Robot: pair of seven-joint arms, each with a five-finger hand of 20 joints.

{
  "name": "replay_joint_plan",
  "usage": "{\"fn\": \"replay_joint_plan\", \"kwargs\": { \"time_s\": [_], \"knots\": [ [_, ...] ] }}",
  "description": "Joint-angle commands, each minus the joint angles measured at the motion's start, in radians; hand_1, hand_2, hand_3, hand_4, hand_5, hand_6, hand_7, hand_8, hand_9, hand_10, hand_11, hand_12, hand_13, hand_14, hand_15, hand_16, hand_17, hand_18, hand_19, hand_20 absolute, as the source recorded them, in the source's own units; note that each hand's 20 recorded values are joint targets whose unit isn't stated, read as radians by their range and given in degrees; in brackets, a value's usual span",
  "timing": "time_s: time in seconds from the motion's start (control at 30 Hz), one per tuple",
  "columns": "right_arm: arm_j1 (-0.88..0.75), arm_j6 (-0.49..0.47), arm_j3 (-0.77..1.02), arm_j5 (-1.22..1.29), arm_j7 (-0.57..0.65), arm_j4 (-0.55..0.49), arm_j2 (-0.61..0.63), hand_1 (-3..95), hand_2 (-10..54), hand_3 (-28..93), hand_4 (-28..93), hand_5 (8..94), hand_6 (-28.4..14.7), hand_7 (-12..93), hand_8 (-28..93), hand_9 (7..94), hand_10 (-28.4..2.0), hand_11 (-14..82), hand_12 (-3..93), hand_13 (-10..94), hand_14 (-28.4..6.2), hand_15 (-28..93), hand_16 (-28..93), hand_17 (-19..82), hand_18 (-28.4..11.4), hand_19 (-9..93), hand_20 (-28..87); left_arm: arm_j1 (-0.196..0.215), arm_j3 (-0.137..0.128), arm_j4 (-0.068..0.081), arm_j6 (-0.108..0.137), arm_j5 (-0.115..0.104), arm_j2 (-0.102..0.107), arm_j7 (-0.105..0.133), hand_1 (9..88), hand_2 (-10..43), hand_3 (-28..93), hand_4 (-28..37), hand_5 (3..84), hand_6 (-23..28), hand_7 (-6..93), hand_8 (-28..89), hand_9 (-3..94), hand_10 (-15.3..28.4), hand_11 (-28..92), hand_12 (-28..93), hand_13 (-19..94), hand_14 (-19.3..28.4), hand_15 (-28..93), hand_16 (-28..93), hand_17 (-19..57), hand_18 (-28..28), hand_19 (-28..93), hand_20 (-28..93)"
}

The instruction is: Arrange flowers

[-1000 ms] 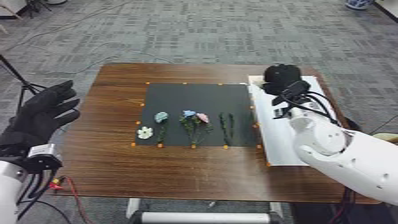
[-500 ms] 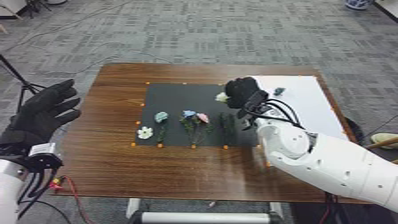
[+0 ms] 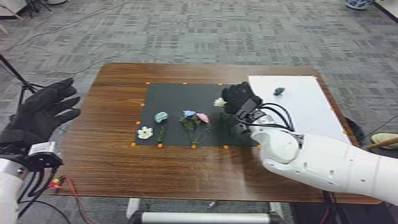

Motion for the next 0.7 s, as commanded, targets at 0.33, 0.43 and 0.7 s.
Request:
{"fn": "replay_joint_plan", "kwargs": {
  "time_s": [0.33,0.43,0.7],
  "knots": [
    [0.009,-0.026,0.021,-0.015,-0.019,0.002,-0.022,53.2,-9.5,77,-28,79.1,4.1,32,-3,89.7,-2.6,10.5,44.2,79,-5.0,86,38,41,-20.0,89,53,0.004,-0.005,-0.001,-0.005,0.002,-0.008,-0.004,23.9,-1.8,69,-28.3,22.0,1.6,22.9,-11,16.8,9.7,22,20,6,12.7,44,-5,-10.9,19.1,40,12],
    [-0.009,-0.102,0.048,-0.016,-0.01,-0.004,-0.018,52.8,-9.5,77,-28,77.7,4.4,32,-3,88.8,-2.6,9.9,43.2,78,-4.9,86,38,41,-19.8,89,53,0.003,-0.006,0.0,-0.004,0.002,-0.007,-0.007,23.9,-1.8,68,-28.3,22.0,1.6,22.9,-11,16.8,9.7,22,20,6,12.6,44,-5,-11.0,19.1,40,12],
    [-0.005,-0.111,0.044,-0.01,0.004,0.002,-0.017,49.3,-9.5,71,-28,75.4,4.2,31,-4,86.5,-2.7,8.9,42.0,77,-5.4,86,38,40,-20.0,88,53,0.012,-0.011,0.0,-0.007,0.0,-0.01,0.002,23.9,-1.8,69,-28.3,22.0,1.6,22.8,-11,16.8,9.7,22,20,6,12.7,44,-5,-10.9,19.1,40,12]
  ]
}}
